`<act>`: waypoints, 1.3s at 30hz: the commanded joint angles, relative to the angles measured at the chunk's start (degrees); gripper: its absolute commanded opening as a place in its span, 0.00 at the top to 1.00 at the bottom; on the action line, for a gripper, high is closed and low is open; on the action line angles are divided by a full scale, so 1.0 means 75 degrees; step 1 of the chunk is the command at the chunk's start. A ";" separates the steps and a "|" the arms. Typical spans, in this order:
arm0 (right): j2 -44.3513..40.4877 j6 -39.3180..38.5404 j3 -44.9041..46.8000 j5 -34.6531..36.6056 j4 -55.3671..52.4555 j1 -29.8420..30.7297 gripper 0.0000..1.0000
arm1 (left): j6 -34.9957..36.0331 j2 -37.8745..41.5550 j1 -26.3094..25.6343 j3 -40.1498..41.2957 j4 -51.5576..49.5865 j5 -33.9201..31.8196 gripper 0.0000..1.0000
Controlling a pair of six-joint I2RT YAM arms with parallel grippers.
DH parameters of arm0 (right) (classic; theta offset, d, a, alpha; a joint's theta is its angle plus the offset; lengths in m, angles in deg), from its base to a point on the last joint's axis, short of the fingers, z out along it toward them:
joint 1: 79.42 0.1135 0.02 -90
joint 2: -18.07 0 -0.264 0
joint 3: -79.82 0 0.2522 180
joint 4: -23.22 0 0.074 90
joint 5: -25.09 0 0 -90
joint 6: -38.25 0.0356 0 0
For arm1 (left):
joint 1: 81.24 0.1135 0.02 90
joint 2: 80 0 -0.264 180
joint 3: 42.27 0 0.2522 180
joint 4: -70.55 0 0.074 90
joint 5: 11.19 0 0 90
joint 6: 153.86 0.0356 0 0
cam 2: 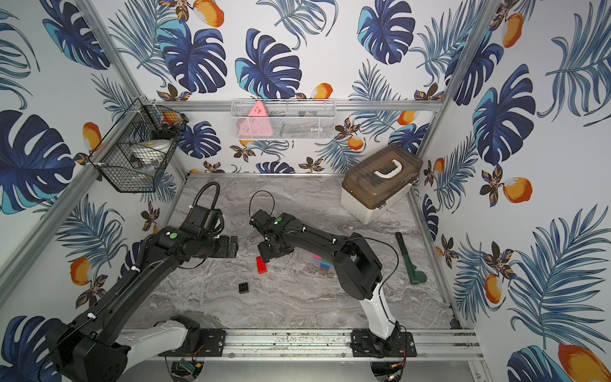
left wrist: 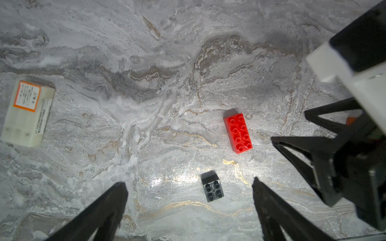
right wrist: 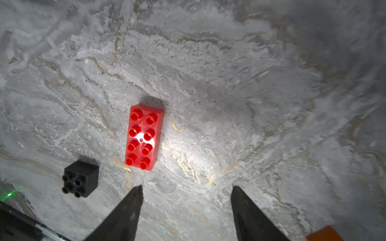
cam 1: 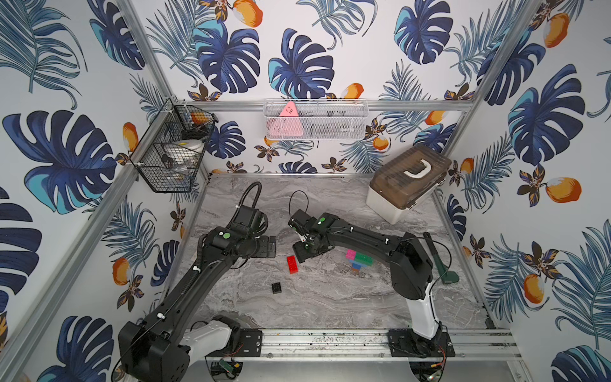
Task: Assemble a spoon with lego
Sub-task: Pick up the lego brick from the center of the board.
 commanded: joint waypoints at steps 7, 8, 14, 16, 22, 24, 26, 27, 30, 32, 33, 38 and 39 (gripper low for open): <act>0.0837 0.0549 -0.0355 -0.0232 0.0516 0.0297 0.34 | -0.0332 0.0257 0.0109 0.0198 0.0248 0.0216 0.01; 0.0892 0.0550 -0.0391 -0.0192 0.0537 0.0298 0.34 | -0.0328 0.0274 0.0121 0.0205 0.0248 0.0205 0.01; 0.1085 0.0605 -0.0393 -0.0132 0.0826 0.0298 0.38 | -0.0331 0.0246 0.0145 0.0221 0.0282 0.0238 0.01; 0.1160 0.0618 -0.0422 -0.0124 0.0848 0.0305 0.39 | -0.0328 0.0233 0.0157 0.0256 0.0312 0.0261 0.01; 0.1266 0.0580 -0.0487 0.0115 0.0746 0.0314 0.43 | -0.0295 0.0158 0.0169 0.0269 0.0383 0.0320 0.01; 0.1257 0.0490 -0.0533 0.0283 0.0652 0.0306 0.44 | -0.0297 0.0118 0.0168 0.0258 0.0405 0.0353 0.01; 0.1239 0.0373 -0.0586 0.0455 0.0549 0.0310 0.44 | -0.0308 0.0094 0.0168 0.0267 0.0437 0.0388 0.01; 0.1226 0.0324 -0.0593 0.0505 0.0541 0.0311 0.45 | -0.0308 0.0070 0.0169 0.0261 0.0454 0.0403 0.01; 0.1178 0.0216 -0.0581 0.0628 0.0634 0.0316 0.50 | -0.0331 0.0041 0.0168 0.0247 0.0482 0.0450 0.01; 0.1234 0.0189 -0.0643 0.0606 0.0605 0.0304 0.51 | -0.0304 0.0012 0.0170 0.0218 0.0480 0.0473 0.01; 0.1264 0.0176 -0.0688 0.0574 0.0568 0.0310 0.51 | -0.0297 0.0000 0.0171 0.0216 0.0482 0.0473 0.01; 0.1355 0.0082 -0.0852 0.0604 0.0412 0.0322 0.56 | -0.0310 0.0006 0.0168 0.0220 0.0492 0.0497 0.01; 0.1355 0.0069 -0.0841 0.0628 0.0429 0.0327 0.57 | -0.0309 0.0006 0.0168 0.0221 0.0504 0.0495 0.01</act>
